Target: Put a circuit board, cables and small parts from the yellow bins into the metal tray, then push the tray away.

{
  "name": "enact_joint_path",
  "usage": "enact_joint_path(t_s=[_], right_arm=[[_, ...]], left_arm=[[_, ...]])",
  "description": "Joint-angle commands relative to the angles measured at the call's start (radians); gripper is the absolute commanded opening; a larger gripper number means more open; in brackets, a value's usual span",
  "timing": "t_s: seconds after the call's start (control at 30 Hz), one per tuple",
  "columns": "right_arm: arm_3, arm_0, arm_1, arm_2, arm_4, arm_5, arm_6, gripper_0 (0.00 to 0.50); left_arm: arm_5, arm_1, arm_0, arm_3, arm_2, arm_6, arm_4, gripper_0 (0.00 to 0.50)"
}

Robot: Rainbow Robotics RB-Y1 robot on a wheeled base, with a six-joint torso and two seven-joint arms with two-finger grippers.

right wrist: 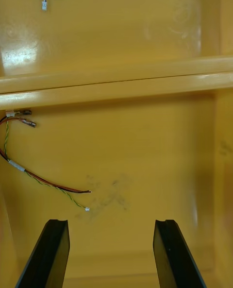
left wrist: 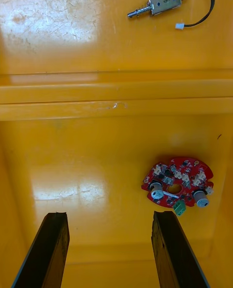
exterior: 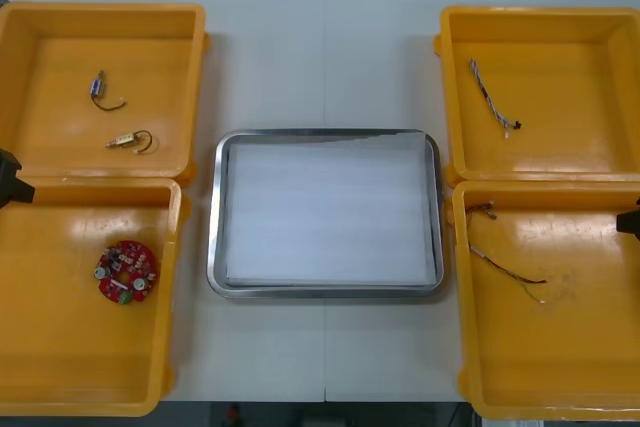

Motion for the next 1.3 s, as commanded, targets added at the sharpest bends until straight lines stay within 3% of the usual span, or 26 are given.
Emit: enact_joint_path(t_s=[0.03,1.07,1.3], right_arm=[[-0.031,0.017,-0.030,-0.004,0.000,0.003,-0.021,0.500],[-0.031,0.017,-0.030,-0.004,0.000,0.003,-0.021,0.500],[-0.031,0.017,-0.030,-0.004,0.000,0.003,-0.021,0.500]], left_arm=[[0.007,0.043,0.011,-0.030,0.024,-0.029,0.007,0.500],[0.007,0.017,0.025,-0.030,0.009,-0.021,0.017,0.500],[0.004,0.015,0.092,-0.080,0.007,-0.010,0.035,0.500]])
